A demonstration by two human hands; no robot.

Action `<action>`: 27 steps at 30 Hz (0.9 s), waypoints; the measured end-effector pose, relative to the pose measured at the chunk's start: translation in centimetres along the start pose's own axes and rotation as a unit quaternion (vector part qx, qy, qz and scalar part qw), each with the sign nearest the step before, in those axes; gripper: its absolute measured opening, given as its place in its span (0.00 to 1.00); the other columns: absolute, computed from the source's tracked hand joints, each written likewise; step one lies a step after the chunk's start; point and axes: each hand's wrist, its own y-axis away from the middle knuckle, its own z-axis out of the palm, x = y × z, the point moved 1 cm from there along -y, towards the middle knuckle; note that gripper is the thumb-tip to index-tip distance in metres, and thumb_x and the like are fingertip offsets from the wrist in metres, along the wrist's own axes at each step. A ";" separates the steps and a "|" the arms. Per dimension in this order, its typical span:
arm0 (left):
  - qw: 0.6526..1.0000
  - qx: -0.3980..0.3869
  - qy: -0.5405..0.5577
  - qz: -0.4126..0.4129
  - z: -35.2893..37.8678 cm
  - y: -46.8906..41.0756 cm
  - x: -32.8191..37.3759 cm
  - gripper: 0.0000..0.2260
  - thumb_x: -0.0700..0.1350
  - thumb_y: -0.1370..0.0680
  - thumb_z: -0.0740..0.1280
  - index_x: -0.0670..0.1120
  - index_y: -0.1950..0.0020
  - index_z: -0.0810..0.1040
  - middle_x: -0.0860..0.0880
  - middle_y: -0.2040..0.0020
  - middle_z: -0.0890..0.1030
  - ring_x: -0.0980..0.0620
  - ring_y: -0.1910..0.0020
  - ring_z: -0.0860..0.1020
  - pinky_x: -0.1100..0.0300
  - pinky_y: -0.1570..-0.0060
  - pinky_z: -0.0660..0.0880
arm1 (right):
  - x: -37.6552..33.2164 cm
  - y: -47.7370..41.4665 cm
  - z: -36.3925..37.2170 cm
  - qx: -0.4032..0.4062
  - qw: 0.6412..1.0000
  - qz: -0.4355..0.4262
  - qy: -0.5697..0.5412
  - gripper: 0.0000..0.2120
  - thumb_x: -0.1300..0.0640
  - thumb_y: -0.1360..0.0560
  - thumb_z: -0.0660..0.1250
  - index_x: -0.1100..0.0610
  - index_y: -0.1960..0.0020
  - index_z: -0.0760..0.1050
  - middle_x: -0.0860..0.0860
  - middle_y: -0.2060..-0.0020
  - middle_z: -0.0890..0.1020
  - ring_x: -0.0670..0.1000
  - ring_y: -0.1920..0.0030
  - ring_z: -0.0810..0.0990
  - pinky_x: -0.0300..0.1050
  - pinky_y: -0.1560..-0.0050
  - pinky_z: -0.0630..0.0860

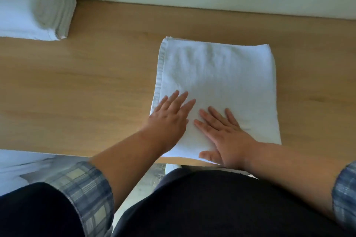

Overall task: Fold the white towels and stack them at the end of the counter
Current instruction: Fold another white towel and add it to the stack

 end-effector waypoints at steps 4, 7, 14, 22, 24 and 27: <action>0.993 -0.101 -0.002 -0.065 0.0 -7.9 -3.5 0.31 0.61 0.18 0.50 0.52 0.19 0.43 0.48 0.19 0.39 0.50 0.21 0.37 0.54 0.25 0.35 | -0.1 0.0 0.4 -0.001 0.998 0.061 -0.010 0.44 0.23 0.29 0.37 0.43 0.22 0.30 0.47 0.25 0.25 0.49 0.27 0.21 0.61 0.27 0.27; 0.990 -0.101 -0.034 -0.092 -0.5 -12.7 -6.2 0.33 0.64 0.19 0.47 0.53 0.20 0.39 0.47 0.20 0.36 0.48 0.22 0.36 0.50 0.24 0.37 | 0.0 0.1 0.7 -0.002 0.998 0.055 -0.021 0.42 0.22 0.29 0.35 0.41 0.25 0.23 0.47 0.26 0.23 0.50 0.27 0.21 0.60 0.28 0.25; 0.986 -0.109 -0.078 -0.100 -1.5 -17.5 -6.6 0.31 0.63 0.19 0.46 0.54 0.19 0.41 0.44 0.19 0.39 0.44 0.21 0.39 0.46 0.24 0.40 | 0.3 0.3 0.9 0.017 0.998 0.044 -0.045 0.43 0.22 0.27 0.39 0.43 0.22 0.29 0.45 0.27 0.23 0.49 0.26 0.22 0.58 0.29 0.23; 0.997 -0.079 -0.010 0.007 1.0 -9.7 2.4 0.27 0.60 0.20 0.45 0.58 0.21 0.54 0.49 0.19 0.48 0.47 0.21 0.43 0.45 0.24 0.40 | 0.6 0.5 0.2 0.053 0.991 0.044 -0.112 0.35 0.37 0.19 0.51 0.47 0.19 0.42 0.46 0.21 0.36 0.46 0.23 0.29 0.55 0.25 0.27; 0.996 -0.082 -0.027 0.000 1.6 -9.5 2.1 0.27 0.61 0.20 0.41 0.59 0.20 0.51 0.50 0.18 0.45 0.48 0.21 0.40 0.44 0.24 0.37 | 0.6 0.5 0.5 0.098 0.984 0.064 -0.136 0.31 0.43 0.19 0.54 0.48 0.19 0.50 0.47 0.19 0.45 0.46 0.22 0.34 0.52 0.24 0.31; 0.996 -0.076 -0.051 -0.001 2.2 -9.9 1.9 0.28 0.62 0.21 0.38 0.60 0.20 0.49 0.50 0.19 0.44 0.48 0.21 0.39 0.43 0.25 0.36 | 1.5 0.1 0.9 0.164 0.954 0.195 -0.155 0.30 0.45 0.20 0.52 0.48 0.19 0.52 0.48 0.19 0.48 0.47 0.21 0.39 0.54 0.22 0.35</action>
